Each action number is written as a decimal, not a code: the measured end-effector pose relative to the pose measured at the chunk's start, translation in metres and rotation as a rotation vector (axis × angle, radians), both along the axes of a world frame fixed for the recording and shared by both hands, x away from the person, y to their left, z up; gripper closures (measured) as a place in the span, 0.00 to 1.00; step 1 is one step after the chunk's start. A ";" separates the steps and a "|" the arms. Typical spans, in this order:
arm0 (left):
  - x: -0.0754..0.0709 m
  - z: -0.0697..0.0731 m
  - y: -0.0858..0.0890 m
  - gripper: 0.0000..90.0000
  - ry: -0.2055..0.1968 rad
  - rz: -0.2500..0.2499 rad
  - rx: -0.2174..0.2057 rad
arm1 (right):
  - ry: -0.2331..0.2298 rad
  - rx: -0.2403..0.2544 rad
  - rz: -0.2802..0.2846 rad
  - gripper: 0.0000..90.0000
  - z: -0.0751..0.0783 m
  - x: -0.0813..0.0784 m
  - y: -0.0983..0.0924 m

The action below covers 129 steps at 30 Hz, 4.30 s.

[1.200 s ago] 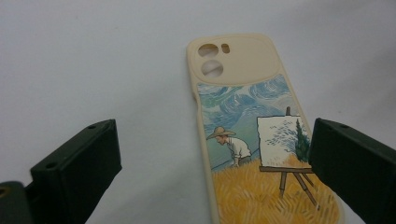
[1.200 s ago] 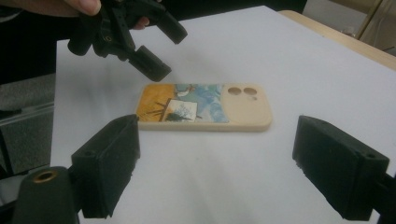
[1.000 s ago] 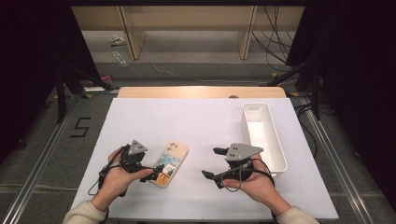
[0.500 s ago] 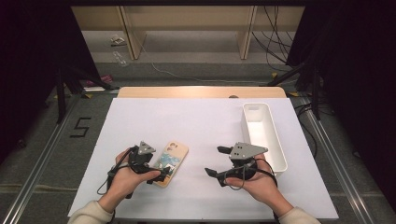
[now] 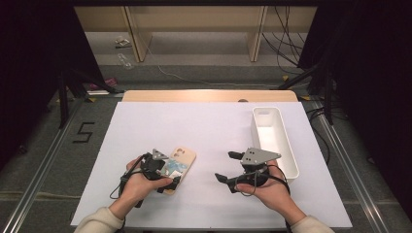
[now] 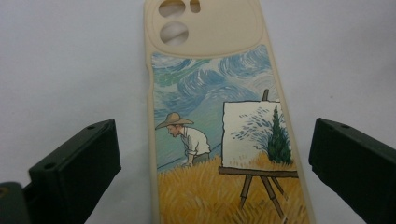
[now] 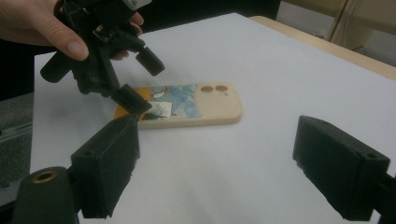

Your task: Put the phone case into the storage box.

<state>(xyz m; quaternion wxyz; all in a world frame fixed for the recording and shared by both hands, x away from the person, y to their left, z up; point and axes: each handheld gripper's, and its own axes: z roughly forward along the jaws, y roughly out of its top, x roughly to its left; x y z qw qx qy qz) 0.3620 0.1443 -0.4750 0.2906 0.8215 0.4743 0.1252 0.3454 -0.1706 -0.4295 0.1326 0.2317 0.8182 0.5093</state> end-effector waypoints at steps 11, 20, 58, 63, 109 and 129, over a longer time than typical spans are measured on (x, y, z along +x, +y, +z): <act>0.003 -0.004 -0.006 0.04 0.031 0.010 0.033 | 0.011 -0.005 0.002 0.17 -0.002 0.000 0.001; 0.005 -0.006 -0.014 0.03 0.042 0.004 0.075 | 0.013 -0.002 0.007 0.17 -0.002 0.000 0.002; 0.007 -0.009 -0.017 0.09 0.095 0.009 0.104 | 0.025 -0.003 0.021 0.17 -0.005 -0.002 0.006; 0.006 -0.009 -0.017 0.10 0.098 0.019 0.103 | 0.025 -0.004 0.021 0.17 -0.005 -0.002 0.007; 0.005 0.005 -0.010 0.12 0.020 0.053 0.027 | 0.022 0.005 0.015 0.17 -0.007 -0.001 0.007; 0.001 0.016 -0.005 0.12 -0.102 0.012 -0.018 | 0.019 0.013 0.000 0.17 -0.006 0.000 0.006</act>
